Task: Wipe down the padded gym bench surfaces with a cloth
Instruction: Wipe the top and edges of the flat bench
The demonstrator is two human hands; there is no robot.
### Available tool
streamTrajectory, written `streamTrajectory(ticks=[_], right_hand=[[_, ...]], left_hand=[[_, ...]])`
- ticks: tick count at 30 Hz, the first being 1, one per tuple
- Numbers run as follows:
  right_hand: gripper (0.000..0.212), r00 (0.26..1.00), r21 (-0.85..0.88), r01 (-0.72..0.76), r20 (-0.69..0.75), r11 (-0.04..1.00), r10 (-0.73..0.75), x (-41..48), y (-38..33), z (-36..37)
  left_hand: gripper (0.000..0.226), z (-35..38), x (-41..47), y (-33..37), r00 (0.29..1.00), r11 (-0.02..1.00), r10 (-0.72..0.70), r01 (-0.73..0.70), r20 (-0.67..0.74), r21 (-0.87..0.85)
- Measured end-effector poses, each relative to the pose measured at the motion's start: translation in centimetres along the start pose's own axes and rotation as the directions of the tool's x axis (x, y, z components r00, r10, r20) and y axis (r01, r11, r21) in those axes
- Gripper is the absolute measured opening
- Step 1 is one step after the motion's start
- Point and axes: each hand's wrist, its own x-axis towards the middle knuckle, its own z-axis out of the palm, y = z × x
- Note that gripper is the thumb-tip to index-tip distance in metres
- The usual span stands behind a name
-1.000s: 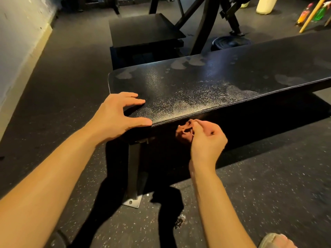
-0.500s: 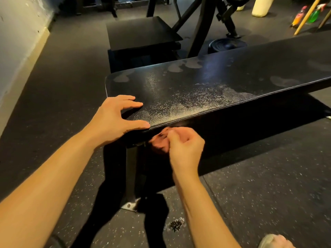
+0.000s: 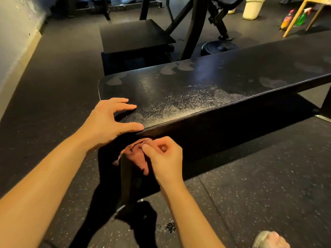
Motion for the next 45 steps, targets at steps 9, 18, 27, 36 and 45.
streamTrajectory(ticks=[9,18,27,36,45], right_hand=[[0.026,0.761,0.141,0.217,-0.644,0.966,-0.076,5.3,-3.2,-8.9],[0.028,0.894,0.136,0.341,-0.354,0.93,-0.276,1.5,-2.1,-1.7],[0.028,0.932,0.021,0.348,0.1,0.937,-0.348,-1.4,-2.8,-3.5],[0.032,0.834,0.038,0.344,-0.471,0.938,-0.287,1.0,-2.6,1.7],[0.023,0.882,-0.04,0.252,0.422,0.967,-0.212,-5.6,-2.1,3.0]], left_hand=[[0.086,0.0,-0.3,0.2,1.0,1.0,0.005,-0.004,0.017,-0.018],[0.085,-0.1,-0.3,0.5,1.0,0.999,-0.006,0.006,0.014,-0.048],[0.089,-0.3,-0.4,0.1,1.0,0.999,0.0,0.001,0.028,-0.046],[0.065,-1.0,-1.5,-0.4,1.0,0.999,-0.008,0.007,-0.018,-0.042],[0.028,-2.8,-3.0,-1.1,0.994,0.961,-0.095,0.077,-0.054,-0.265]])
